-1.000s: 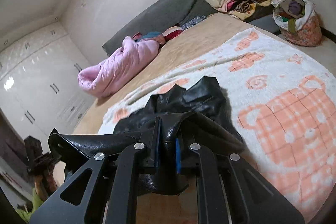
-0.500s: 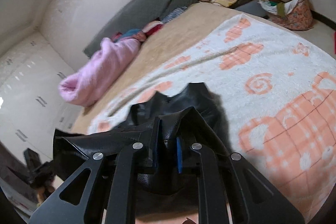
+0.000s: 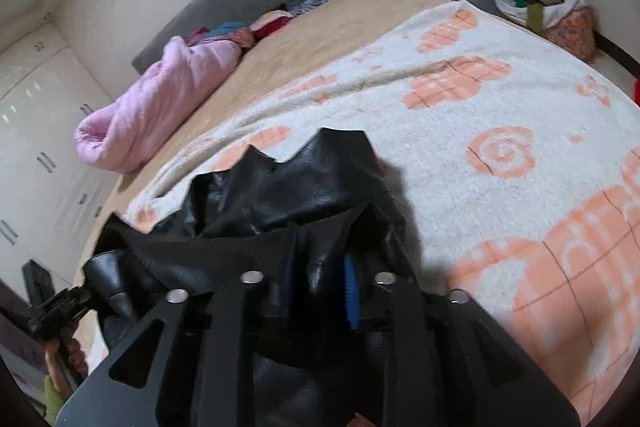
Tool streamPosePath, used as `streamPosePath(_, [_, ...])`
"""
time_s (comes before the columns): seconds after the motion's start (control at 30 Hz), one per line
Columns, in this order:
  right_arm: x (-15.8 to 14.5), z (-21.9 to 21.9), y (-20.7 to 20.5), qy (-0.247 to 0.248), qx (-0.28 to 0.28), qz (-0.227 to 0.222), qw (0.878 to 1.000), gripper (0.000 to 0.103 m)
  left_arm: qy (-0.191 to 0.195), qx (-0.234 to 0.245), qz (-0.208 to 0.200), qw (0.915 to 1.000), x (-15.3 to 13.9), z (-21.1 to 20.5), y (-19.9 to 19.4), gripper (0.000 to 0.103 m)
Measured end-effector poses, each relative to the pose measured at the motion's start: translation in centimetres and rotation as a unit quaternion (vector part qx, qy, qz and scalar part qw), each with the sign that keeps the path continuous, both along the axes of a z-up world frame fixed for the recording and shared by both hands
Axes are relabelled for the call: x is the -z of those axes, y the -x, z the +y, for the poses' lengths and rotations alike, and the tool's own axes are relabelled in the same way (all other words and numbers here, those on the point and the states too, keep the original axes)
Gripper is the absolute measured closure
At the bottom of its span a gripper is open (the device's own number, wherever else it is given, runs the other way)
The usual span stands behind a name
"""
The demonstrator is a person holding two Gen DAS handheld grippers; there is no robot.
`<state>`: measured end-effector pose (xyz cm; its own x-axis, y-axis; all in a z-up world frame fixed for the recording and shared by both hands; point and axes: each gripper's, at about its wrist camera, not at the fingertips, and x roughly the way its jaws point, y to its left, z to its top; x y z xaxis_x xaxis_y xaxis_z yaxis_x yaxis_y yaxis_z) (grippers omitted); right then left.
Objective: Fold large clothes
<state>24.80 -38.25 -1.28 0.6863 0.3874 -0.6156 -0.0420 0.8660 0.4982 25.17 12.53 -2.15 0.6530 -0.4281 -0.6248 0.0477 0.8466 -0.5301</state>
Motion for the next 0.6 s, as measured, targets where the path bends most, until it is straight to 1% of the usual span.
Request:
streamPosePath(0.03, [-0.2, -0.1, 0.2, -0.003, -0.001, -0.008, 1.0, 0.058, 0.002, -0.001, -0.001, 1.0, -0.1, 0.0, 0.0, 0.087])
streamPosePath(0.1, [-0.9, -0.4, 0.6, -0.007, 0.001, -0.025, 1.0, 0.045, 0.004, -0.001, -0.005, 1.0, -0.3, 0.0, 0.2, 0.084])
streamPosePath(0.17, [-1.4, -1.1, 1.1, -0.014, 0.006, -0.039, 0.999, 0.044, 0.009, 0.0, -0.013, 0.9999, -0.6, -0.1, 0.4, 0.081])
streamPosePath(0.23, [-1.7, -1.6, 1.5, -0.019, 0.01, -0.051, 0.998, 0.042, 0.013, -0.006, -0.025, 0.9996, -1.2, 0.0, 0.9, 0.074])
streamPosePath(0.27, [-1.9, -1.8, 1.6, -0.018, 0.011, -0.054, 0.998, 0.041, 0.014, -0.009, -0.033, 0.9993, -1.6, 0.2, 1.1, 0.068])
streamPosePath(0.3, [-2.1, -2.0, 1.8, -0.012, 0.012, -0.059, 0.998, 0.04, 0.015, -0.012, -0.041, 0.999, -2.2, 0.6, 1.4, 0.064])
streamPosePath(0.37, [-2.6, -2.0, 2.4, 0.017, 0.013, -0.072, 0.997, 0.038, 0.007, -0.016, -0.051, 0.9986, -3.1, 1.0, 1.7, 0.062])
streamPosePath(0.43, [-3.0, -1.7, 2.8, 0.055, 0.01, -0.082, 0.995, 0.032, -0.024, -0.029, -0.062, 0.9973, -3.7, 1.3, 2.2, 0.06])
streamPosePath(0.47, [-3.1, -1.5, 2.9, 0.078, 0.003, -0.085, 0.993, 0.031, -0.038, -0.033, -0.062, 0.9968, -3.6, 1.3, 2.2, 0.06])
streamPosePath(0.53, [-3.0, -0.9, 2.7, 0.112, -0.009, -0.084, 0.99, 0.029, -0.06, -0.025, -0.043, 0.9969, -2.7, 0.8, 1.8, 0.055])
streamPosePath(0.6, [-2.3, 0.4, 1.7, 0.159, -0.022, -0.066, 0.985, 0.029, -0.087, -0.006, -0.022, 0.9959, -1.3, -0.2, 0.8, 0.053])
